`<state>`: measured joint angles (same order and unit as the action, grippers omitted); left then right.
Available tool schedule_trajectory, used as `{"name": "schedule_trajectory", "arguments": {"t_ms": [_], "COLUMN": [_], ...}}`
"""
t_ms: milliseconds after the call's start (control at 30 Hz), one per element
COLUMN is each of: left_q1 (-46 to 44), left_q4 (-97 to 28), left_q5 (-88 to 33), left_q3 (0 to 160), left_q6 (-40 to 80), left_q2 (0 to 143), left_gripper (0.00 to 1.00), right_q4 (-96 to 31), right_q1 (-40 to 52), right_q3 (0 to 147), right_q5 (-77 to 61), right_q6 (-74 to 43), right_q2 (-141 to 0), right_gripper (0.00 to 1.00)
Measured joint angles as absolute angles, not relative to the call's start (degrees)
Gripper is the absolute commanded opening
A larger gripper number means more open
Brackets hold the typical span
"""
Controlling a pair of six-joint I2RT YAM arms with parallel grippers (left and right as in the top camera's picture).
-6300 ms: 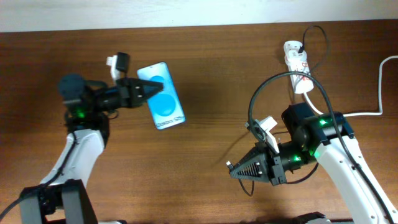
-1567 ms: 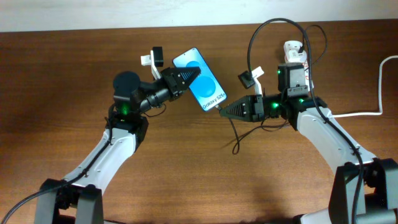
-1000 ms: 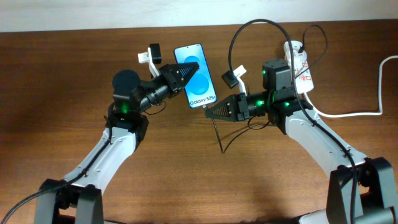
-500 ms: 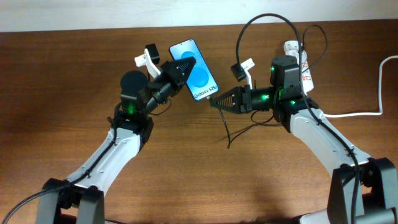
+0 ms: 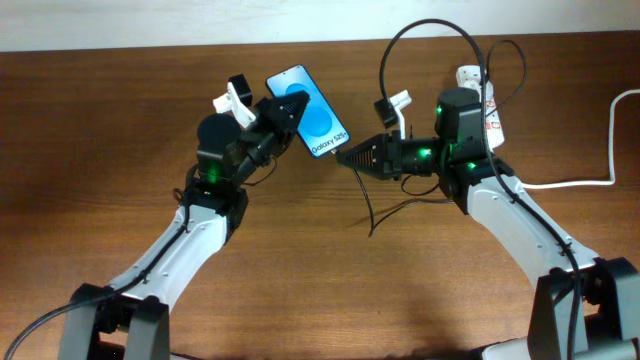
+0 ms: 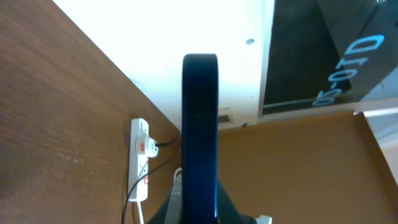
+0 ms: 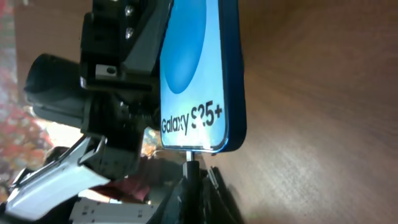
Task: Plug charger to phone and switch on socket
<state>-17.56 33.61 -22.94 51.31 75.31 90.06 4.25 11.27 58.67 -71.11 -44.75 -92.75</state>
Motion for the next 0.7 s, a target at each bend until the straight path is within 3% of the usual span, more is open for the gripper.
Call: {"name": "schedule_trajectory", "arguments": {"t_ms": [367,700], "left_q1": [-17.56,-17.56], "left_q4": [33.80,34.28], "left_q5": [-19.49,-26.59], "left_q3": [51.27,51.33], "left_q6": [83.29,74.32], "left_q2": [90.48,90.50], "left_gripper": [0.00,0.00], "right_q4": [9.47,6.79], "right_q1": [13.67,14.41], "right_q3": [58.67,58.04], "right_q5": [-67.96,-71.64], "right_q6": [-46.50,-46.33], "right_q2": [-92.18,-92.20], "right_gripper": [0.04,0.05]}}
